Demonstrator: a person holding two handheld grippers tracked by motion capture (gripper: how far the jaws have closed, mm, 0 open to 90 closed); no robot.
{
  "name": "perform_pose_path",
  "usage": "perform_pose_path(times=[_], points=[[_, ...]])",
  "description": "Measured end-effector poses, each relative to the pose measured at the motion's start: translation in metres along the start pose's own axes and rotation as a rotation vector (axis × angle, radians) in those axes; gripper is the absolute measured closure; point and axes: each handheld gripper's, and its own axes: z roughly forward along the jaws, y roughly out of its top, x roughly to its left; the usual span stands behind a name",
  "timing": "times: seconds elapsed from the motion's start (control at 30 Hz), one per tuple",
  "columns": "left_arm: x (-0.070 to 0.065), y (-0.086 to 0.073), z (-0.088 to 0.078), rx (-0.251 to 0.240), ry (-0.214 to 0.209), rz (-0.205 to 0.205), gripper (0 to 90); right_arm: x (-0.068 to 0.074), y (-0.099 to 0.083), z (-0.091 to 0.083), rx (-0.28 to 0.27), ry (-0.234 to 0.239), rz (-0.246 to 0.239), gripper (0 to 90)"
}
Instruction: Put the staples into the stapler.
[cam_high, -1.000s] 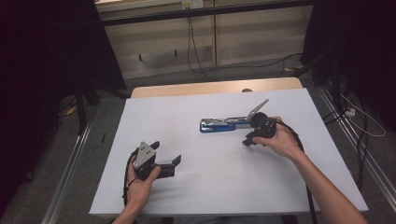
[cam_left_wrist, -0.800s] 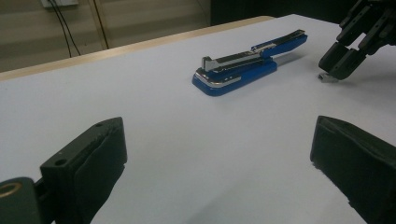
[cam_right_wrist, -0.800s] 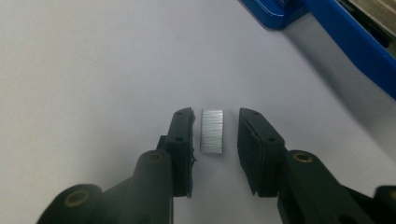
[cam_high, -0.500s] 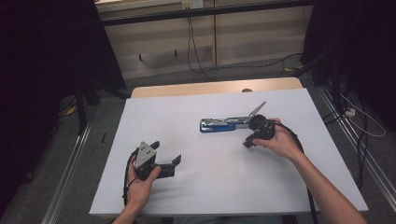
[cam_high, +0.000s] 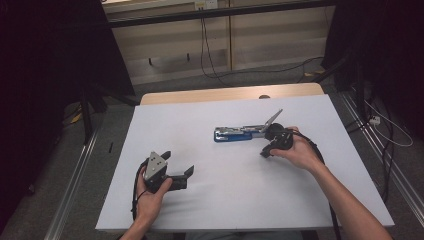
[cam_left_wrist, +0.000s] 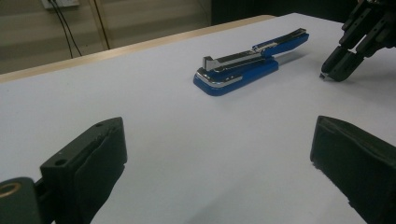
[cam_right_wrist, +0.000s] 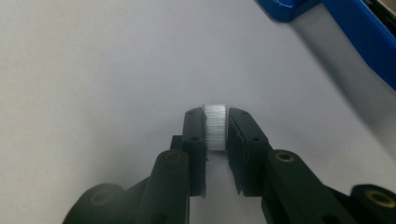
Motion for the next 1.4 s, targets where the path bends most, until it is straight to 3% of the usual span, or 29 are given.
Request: perform_pose_path(times=[0.33,0.5,1.4], points=[[0.002,0.000,0.001,-0.010,-0.009,-0.025,3.5,0.002,0.000,0.000,0.001,-0.013,-0.021,79.0],[0.003,0.000,0.001,0.007,0.008,-0.013,3.4,0.002,0.000,0.000,-0.008,-0.012,-0.019,79.1],[0.002,0.000,0.000,0.001,0.004,-0.009,3.4,0.000,-0.011,-0.008,-0.072,0.006,0.000,79.1]])
